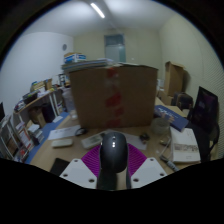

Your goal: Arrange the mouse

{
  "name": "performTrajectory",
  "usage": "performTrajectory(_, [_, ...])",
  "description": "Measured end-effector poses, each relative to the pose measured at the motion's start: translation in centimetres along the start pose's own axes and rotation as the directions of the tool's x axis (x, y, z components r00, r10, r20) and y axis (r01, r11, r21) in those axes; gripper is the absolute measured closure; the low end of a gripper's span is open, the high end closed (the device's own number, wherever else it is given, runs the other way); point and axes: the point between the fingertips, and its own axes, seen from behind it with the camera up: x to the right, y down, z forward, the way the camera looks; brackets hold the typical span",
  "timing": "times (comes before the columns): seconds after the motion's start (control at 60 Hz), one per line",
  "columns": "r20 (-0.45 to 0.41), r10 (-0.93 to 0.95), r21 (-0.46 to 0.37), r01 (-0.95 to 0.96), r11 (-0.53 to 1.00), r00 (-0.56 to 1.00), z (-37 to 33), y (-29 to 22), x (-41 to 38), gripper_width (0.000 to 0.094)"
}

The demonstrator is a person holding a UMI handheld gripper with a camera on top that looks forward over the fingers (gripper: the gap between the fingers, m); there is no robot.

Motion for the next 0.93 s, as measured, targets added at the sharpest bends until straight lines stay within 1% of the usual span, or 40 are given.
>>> performTrajectory(0.083, [0.015, -0.022, -0.004, 0.022, 1.000, 1.000, -1.8, 1.6, -5.2, 0.0612])
performTrajectory(0.183, [0.012, -0.023, -0.082, 0.024, 0.996, 1.000, -2.0, 7.2, -9.7, 0.0613])
performTrajectory(0.25, [-0.005, -0.021, -0.134, 0.020, 0.991, 1.000, -1.6, 10.9, -11.2, 0.0610])
performTrajectory(0.333, [-0.038, -0.034, -0.183, 0.027, 0.983, 0.999, -1.2, 14.3, -11.8, 0.0608])
performTrajectory(0.35, [-0.041, -0.036, -0.194, 0.028, 0.981, 0.999, -1.0, 14.7, -11.6, 0.0589])
performTrajectory(0.367, [-0.046, -0.038, -0.184, 0.029, 0.983, 0.998, -0.9, 15.0, -11.6, 0.0583])
performTrajectory(0.383, [-0.051, -0.036, -0.163, 0.027, 0.986, 0.998, -0.8, 14.7, -11.7, 0.0570])
performTrajectory(0.433, [-0.059, -0.048, -0.170, 0.038, 0.985, 0.997, -0.8, 14.8, -11.6, 0.0522])
performTrajectory(0.533, [-0.043, -0.049, -0.237, 0.038, 0.971, 0.998, -0.9, 15.2, -11.5, 0.0412])
performTrajectory(0.55, [-0.043, -0.044, -0.251, 0.031, 0.968, 0.998, -1.0, 15.3, -11.4, 0.0348])
performTrajectory(0.6, [-0.049, -0.032, -0.286, 0.017, 0.958, 0.998, -1.8, 15.4, -11.1, 0.0211])
performTrajectory(0.65, [-0.061, -0.032, -0.281, 0.014, 0.960, 0.998, -2.9, 14.6, -10.9, 0.0075])
performTrajectory(0.717, [-0.061, -0.042, -0.266, 0.025, 0.964, 0.997, -4.8, 13.3, -10.8, 0.0100])
performTrajectory(0.783, [-0.054, -0.032, -0.256, 0.017, 0.967, 0.998, -7.4, 12.2, -11.1, 0.0100])
performTrajectory(0.867, [-0.044, 0.026, -0.252, -0.036, 0.967, 0.999, -10.4, 11.7, -11.6, 0.0099])
performTrajectory(0.933, [-0.052, 0.056, -0.256, -0.067, 0.964, 0.997, -13.3, 11.5, -11.6, 0.0089])
